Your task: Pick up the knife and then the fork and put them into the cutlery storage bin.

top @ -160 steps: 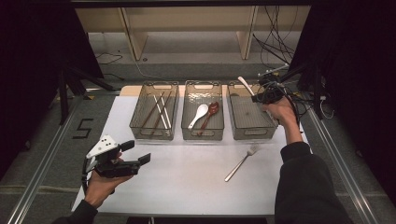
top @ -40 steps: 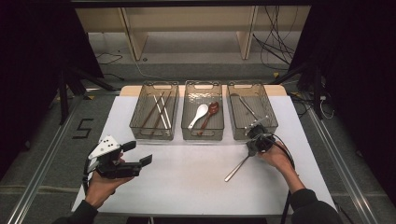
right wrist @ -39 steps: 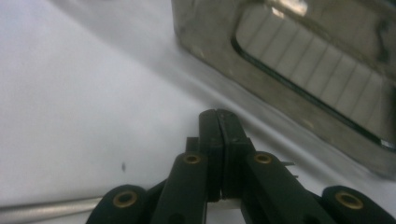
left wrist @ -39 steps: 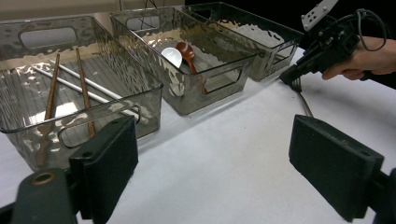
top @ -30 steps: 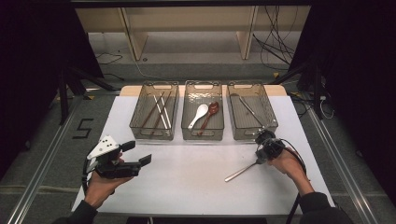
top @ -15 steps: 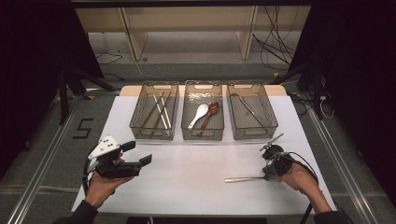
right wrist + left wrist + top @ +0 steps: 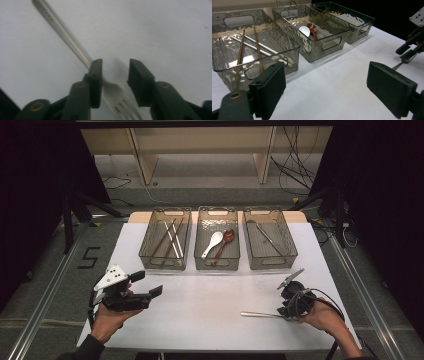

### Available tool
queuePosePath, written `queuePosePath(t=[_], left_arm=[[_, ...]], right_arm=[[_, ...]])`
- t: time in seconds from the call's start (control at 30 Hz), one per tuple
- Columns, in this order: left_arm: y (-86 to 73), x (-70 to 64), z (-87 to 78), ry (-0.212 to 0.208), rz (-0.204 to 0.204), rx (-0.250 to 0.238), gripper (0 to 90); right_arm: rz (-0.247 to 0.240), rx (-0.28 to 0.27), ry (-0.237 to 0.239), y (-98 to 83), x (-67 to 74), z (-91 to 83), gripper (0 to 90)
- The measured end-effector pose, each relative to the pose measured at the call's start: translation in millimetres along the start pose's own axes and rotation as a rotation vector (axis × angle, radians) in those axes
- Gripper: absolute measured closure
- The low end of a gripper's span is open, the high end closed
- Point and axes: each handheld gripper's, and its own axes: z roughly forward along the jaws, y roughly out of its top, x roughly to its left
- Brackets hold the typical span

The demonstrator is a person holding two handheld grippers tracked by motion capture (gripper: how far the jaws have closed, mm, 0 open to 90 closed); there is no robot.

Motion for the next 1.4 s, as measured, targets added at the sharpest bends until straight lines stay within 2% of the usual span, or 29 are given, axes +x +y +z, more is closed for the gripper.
queuePosePath(t=[0.13,0.3,0.47,0.83,1.2,1.4], left_arm=[[0.0,-0.2,0.2,-0.001,0.003,0.000,15.0],[0.3,-0.8,0.2,-0.005,0.004,-0.003,15.0],[0.2,-1.0,0.5,-0.006,0.004,-0.003,15.0],[0.1,-1.6,1.2,-0.009,0.005,0.000,15.0],[0.0,-1.9,1.7,-0.010,0.009,0.005,15.0],[0.0,-2.3,2.0,-0.011,0.011,0.006,15.0]], right_arm=[[-0.067,0.004,0.020,4.1,11.3,3.2,49.3],[-0.100,0.027,0.014,6.4,16.7,7.3,49.9],[-0.146,0.065,-0.002,7.6,21.6,12.5,57.1],[-0.185,0.104,-0.001,8.7,25.3,15.8,73.2],[-0.246,0.125,0.012,10.8,29.9,16.8,84.2],[-0.269,0.129,0.010,11.6,30.6,16.9,85.8]])
